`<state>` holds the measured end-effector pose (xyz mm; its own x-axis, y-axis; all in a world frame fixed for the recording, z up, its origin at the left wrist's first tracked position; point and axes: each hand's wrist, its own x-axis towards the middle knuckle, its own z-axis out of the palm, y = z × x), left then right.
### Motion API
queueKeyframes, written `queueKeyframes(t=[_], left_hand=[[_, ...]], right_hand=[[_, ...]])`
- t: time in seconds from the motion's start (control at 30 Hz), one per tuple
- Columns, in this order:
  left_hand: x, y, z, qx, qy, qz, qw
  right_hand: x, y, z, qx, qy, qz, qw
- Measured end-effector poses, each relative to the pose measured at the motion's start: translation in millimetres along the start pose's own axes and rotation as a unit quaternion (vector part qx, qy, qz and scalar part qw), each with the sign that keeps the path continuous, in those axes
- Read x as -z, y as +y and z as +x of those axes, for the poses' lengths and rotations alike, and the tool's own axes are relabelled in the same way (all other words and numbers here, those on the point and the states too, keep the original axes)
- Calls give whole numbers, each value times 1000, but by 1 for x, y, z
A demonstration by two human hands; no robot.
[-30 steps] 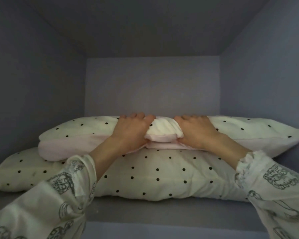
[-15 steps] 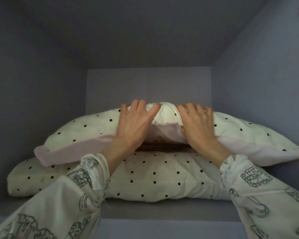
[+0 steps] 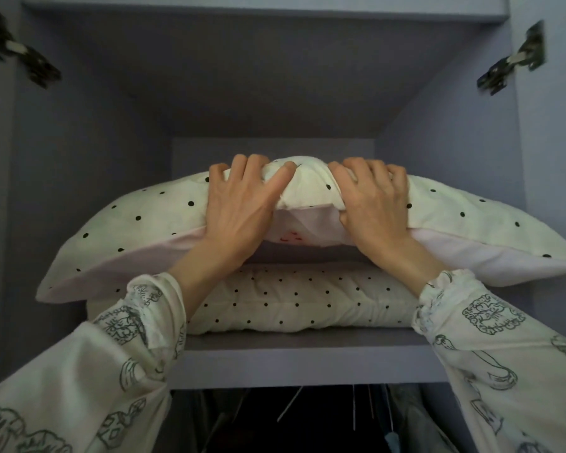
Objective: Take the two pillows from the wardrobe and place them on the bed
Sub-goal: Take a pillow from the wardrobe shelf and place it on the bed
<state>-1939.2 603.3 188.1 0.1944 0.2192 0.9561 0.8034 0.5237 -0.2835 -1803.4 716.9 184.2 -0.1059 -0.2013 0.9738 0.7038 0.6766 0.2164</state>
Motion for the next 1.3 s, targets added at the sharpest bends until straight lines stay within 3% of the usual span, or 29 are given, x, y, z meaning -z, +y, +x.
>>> queueKeyframes(t=[0.23,0.5,0.77,1.0,1.13,1.3], left_hand=[[63,6,-26,-13,2,0,1000],[101,22,-71,-6,-37,-26,999],[108,45,-158,-39,-209,-61,975],[102,39,-206,-46,-444,-117,887],[89,22,-213,-28,-486,-109,867],[52,8,-193,-52,-444,-64,892]], right_hand=[[64,-14,-16,4,38,3,999],[100,-16,-55,61,-24,19,998],[121,-14,-149,124,-152,62,979],[118,-15,-205,140,-333,27,932],[106,-14,-235,138,-395,8,908],[80,-10,-250,158,-383,10,910]])
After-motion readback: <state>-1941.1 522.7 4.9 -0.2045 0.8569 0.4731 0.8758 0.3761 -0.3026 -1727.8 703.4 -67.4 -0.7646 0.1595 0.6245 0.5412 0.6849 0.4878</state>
